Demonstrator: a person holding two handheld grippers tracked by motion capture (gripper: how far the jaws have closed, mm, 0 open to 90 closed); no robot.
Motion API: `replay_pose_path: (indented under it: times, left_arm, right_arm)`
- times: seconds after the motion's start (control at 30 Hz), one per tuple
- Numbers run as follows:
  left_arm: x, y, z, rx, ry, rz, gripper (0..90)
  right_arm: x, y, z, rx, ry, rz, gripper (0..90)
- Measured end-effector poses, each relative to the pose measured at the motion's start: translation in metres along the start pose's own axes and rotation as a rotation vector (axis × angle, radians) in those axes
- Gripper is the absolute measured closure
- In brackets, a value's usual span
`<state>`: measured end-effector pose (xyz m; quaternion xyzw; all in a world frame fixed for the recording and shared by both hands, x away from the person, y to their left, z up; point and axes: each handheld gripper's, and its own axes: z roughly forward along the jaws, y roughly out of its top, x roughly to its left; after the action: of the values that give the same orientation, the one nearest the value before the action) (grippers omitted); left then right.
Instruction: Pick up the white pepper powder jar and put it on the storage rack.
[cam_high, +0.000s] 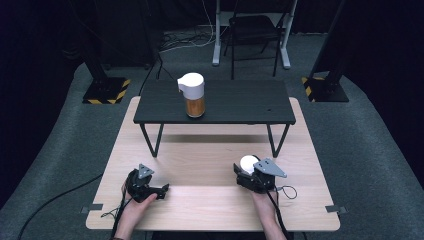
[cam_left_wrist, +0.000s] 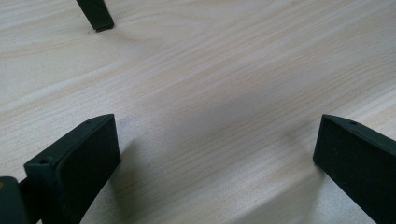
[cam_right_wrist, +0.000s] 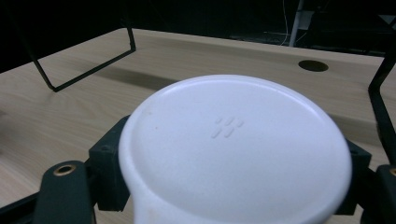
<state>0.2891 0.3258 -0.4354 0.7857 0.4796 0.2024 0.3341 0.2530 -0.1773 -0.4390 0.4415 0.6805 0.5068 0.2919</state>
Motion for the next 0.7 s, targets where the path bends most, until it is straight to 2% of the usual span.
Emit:
replay_pose_path:
  times: [0.17, 0.3, 0.7]
  left_arm:
    - [0.000, 0.000, 0.000, 0.000, 0.000, 0.000, 0.0]
    - [0.000, 0.000, 0.000, 0.000, 0.000, 0.000, 0.0]
    - [0.000, 0.000, 0.000, 0.000, 0.000, 0.000, 0.0]
  right_arm:
    - [0.000, -0.002, 0.002, -0.007, -0.005, -0.005, 28.9]
    - [0.000, -0.001, 0.002, -0.005, -0.005, -0.018, 29.5]
    - [-0.004, 0.011, -0.007, 0.015, 0.003, -0.006, 29.6]
